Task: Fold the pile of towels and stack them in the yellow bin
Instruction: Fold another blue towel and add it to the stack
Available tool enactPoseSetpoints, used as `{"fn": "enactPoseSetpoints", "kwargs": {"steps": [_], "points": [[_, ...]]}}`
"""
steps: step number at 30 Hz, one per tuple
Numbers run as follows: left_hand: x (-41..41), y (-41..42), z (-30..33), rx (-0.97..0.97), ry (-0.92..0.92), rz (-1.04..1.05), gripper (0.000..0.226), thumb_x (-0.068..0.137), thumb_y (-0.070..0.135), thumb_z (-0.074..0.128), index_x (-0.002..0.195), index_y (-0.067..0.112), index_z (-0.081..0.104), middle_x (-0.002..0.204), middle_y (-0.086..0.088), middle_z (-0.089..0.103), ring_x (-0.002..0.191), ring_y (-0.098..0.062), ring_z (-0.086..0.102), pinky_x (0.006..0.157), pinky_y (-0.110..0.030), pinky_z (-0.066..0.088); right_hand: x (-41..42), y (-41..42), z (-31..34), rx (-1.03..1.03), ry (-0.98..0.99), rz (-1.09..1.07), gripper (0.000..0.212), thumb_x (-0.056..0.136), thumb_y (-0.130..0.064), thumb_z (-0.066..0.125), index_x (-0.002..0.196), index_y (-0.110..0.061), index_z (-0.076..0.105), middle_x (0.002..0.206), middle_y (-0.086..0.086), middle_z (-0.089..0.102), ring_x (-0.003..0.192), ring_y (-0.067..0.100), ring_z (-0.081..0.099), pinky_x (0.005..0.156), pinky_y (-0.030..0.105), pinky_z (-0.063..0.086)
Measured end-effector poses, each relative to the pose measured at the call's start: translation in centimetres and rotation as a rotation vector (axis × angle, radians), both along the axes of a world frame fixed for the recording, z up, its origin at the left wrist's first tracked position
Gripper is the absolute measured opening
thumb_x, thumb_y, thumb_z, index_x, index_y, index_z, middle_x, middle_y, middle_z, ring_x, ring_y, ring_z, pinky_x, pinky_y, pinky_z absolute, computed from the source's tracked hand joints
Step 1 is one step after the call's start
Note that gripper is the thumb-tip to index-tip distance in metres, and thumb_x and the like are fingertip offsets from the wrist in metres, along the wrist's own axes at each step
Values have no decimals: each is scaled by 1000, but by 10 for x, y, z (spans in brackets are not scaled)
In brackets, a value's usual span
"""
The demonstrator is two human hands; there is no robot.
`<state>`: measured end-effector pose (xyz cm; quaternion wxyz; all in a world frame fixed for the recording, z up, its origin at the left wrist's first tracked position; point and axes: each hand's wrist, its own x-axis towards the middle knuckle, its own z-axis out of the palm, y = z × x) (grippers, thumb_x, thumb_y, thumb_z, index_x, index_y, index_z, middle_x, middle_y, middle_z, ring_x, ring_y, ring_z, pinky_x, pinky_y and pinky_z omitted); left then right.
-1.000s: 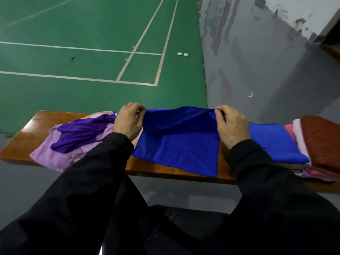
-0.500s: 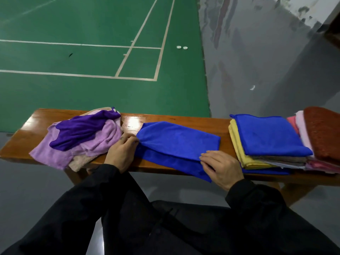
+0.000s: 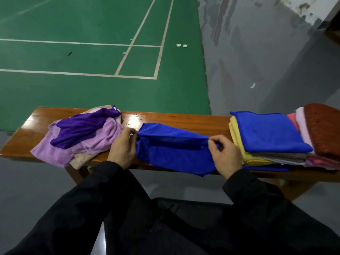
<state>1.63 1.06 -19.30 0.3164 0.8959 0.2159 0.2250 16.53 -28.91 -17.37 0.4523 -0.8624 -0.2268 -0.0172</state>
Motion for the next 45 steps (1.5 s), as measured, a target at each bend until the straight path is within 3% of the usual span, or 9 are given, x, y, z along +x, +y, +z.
{"fn": "enactPoseSetpoints", "kwargs": {"steps": [4, 13, 16, 19, 24, 28, 35, 41, 45], "points": [[7, -4, 2, -10, 149, -160, 7, 104, 19, 47, 99, 20, 51, 86, -2, 63, 74, -21, 61, 71, -38, 50, 20, 12, 17, -92, 164, 153, 8, 98, -21, 64, 91, -23, 68, 86, -12, 68, 83, 4, 61, 72, 24, 51], [-44, 13, -22, 275, 175, -311, 15, 96, 26, 40, 99, 17, 51, 104, -1, 50, 89, -24, 55, 83, -42, 46, -6, -29, -20, -544, -261, 720, 12, 86, -41, 61, 85, -30, 66, 92, -16, 62, 88, 5, 55, 79, 31, 50], [-50, 12, -26, 453, 248, -247, 24, 80, 31, 49, 97, 17, 60, 117, -7, 54, 104, -34, 56, 94, -46, 43, -9, -26, -28, -553, -314, 677, 27, 89, -58, 60, 85, -31, 67, 96, -15, 61, 91, 8, 55, 82, 28, 47], [-44, 9, -22, 464, 277, -182, 53, 73, 36, 50, 120, 17, 64, 141, -11, 50, 133, -35, 45, 111, -49, 33, -12, -15, -31, -401, -360, 487, 21, 94, -44, 60, 97, -25, 69, 102, -8, 63, 93, 14, 59, 81, 35, 51], [11, -24, -15, 499, 343, -317, 52, 93, 39, 42, 140, 20, 56, 153, -9, 46, 143, -31, 40, 118, -50, 32, -15, 24, -32, -468, -211, 306, 53, 98, -24, 56, 150, -20, 50, 156, 5, 47, 140, 23, 46, 118, 38, 38], [54, -56, -35, 487, 584, -272, 75, 93, 66, 15, 160, 34, 23, 170, -1, 12, 157, -23, 6, 126, -50, 2, -15, 56, -48, -677, -53, 293, 65, 106, -55, 32, 163, -29, 18, 172, 5, 10, 158, 24, 9, 128, 40, 5], [93, -72, -45, 379, 618, -76, 79, 92, 73, 16, 161, 36, 4, 170, 1, -5, 157, -21, -9, 123, -54, -11, 41, 57, -61, -882, -183, 284, 81, 90, -75, -2, 163, -40, 5, 172, -2, -1, 159, 22, 0, 128, 46, -1], [93, -44, -45, 405, 461, -167, 73, 97, 65, 25, 159, 26, 27, 168, -5, 18, 156, -24, 14, 126, -47, 11, 58, 51, -60, -889, -241, 331, 77, 93, -72, 0, 163, -40, 6, 172, -2, 0, 159, 21, 2, 128, 43, 1], [63, -16, -43, 203, 252, 294, 47, 94, 44, 52, 127, 11, 60, 126, -16, 62, 115, -34, 55, 103, -45, 44, 60, 53, -61, -844, -250, 337, 73, 97, -71, 5, 162, -39, 15, 172, 0, 7, 158, 22, 8, 129, 43, 6]]}}
